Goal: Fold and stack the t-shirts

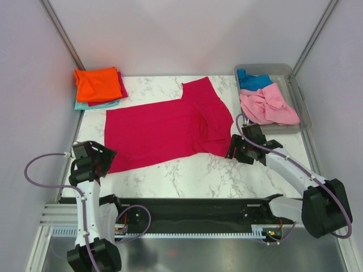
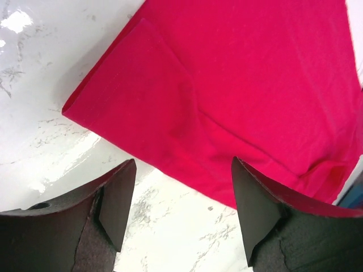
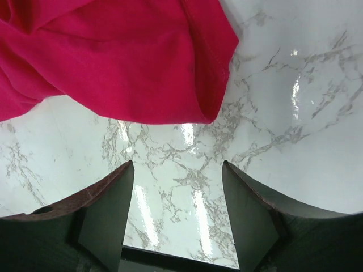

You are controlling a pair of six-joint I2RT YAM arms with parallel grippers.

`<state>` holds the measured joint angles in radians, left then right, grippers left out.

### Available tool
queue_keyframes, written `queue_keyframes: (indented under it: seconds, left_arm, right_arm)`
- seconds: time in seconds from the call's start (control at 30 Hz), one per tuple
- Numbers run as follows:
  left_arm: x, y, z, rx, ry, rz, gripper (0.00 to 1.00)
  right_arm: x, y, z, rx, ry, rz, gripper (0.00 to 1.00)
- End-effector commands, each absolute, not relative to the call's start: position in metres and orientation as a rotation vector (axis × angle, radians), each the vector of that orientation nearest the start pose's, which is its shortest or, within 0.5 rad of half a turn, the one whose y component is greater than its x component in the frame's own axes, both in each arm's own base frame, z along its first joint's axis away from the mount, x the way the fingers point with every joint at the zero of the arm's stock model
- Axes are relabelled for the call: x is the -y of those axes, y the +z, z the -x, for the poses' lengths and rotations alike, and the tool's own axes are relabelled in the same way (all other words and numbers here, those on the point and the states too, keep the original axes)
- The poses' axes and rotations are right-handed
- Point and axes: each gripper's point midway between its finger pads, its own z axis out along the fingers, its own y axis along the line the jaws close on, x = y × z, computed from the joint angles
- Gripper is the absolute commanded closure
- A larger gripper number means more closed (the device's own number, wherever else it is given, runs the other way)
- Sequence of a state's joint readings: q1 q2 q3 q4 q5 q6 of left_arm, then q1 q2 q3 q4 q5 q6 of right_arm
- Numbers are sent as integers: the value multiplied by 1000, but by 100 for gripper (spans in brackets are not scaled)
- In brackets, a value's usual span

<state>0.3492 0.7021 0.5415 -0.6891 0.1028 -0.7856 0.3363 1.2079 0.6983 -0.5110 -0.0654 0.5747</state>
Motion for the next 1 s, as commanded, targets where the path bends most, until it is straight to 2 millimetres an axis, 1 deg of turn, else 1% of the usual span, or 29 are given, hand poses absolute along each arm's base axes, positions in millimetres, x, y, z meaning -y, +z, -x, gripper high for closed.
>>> queue_keyframes:
  seconds: [0.0,0.03,0.07,0.1,0.13,0.17,0.2,0.27,0.3,0.33,0.37,0.4,0.43,0.47,0.5,0.57,0.6,0.63,0.7,0.73,0.77,0.8,0.83,0.9,0.93,0.97]
  left_arm:
    - [-30,101,-215,-1999,-310,1378,23]
    - [-29,94,-213,-2018,-301,1391,23]
    - [-28,91,-213,-2026,-295,1397,22]
    - [-29,87,-212,-2030,-285,1414,22]
    - [-28,81,-211,-2044,-282,1422,21]
    - [-26,75,-210,-2054,-283,1432,21]
    - [-27,76,-211,-2051,-279,1431,21]
    - [-26,72,-210,-2065,-271,1430,22]
    - [-32,70,-209,-2055,-222,1437,22]
    - [-32,69,-208,-2060,-211,1436,25]
    - [-30,69,-206,-2057,-206,1448,28]
    - [-35,68,-203,-2040,-153,1458,28]
    - [-30,66,-201,-2051,-139,1437,28]
    - [-30,65,-200,-2037,-121,1454,28]
    - [-33,61,-198,-2035,-86,1460,28]
    - [-32,44,-192,-2100,-33,1479,28]
    - [-32,38,-190,-2116,-10,1487,28]
    - [-33,31,-187,-2134,11,1500,28]
    - [-34,19,-182,-2143,40,1521,30]
    - [-34,19,-182,-2151,39,1503,33]
    - [-34,17,-180,-2145,43,1507,34]
    - [-35,21,-183,-2119,32,1504,34]
    - [-36,21,-183,-2113,34,1502,37]
    - [-35,20,-185,-2112,24,1498,42]
    - [-35,19,-187,-2118,20,1495,48]
    - [-35,18,-190,-2121,19,1486,50]
  right_arm:
    - [-139,68,-260,-2533,549,-384,29]
    - [-138,62,-260,-2544,539,-390,30]
    - [-139,60,-266,-2525,542,-388,30]
    - [-139,52,-268,-2541,527,-390,30]
    - [-138,49,-273,-2535,517,-395,31]
    - [-138,45,-282,-2529,499,-393,33]
    - [-134,38,-283,-2541,472,-401,34]
    - [-125,36,-295,-2531,425,-412,39]
    - [-112,32,-303,-2525,383,-449,52]
    - [-106,32,-308,-2514,375,-463,59]
    - [-100,33,-316,-2492,370,-475,69]
    - [-92,33,-324,-2478,360,-501,74]
    - [-91,34,-328,-2471,361,-492,78]
    - [-91,36,-336,-2451,374,-490,86]
    - [-90,36,-342,-2445,381,-493,91]
    - [-98,39,-350,-2419,442,-482,99]
    - [-101,34,-349,-2430,459,-482,100]
    - [-106,34,-350,-2431,494,-470,100]
    - [-109,26,-349,-2449,506,-457,100]
    - [-110,24,-349,-2454,510,-435,100]
    - [-109,21,-348,-2465,505,-433,100]
    - [-107,19,-348,-2469,499,-429,100]
    - [-107,18,-347,-2472,501,-425,100]
    - [-102,19,-349,-2468,510,-439,100]
    - [-102,21,-350,-2462,522,-440,100]
    - [-101,25,-351,-2453,539,-439,100]
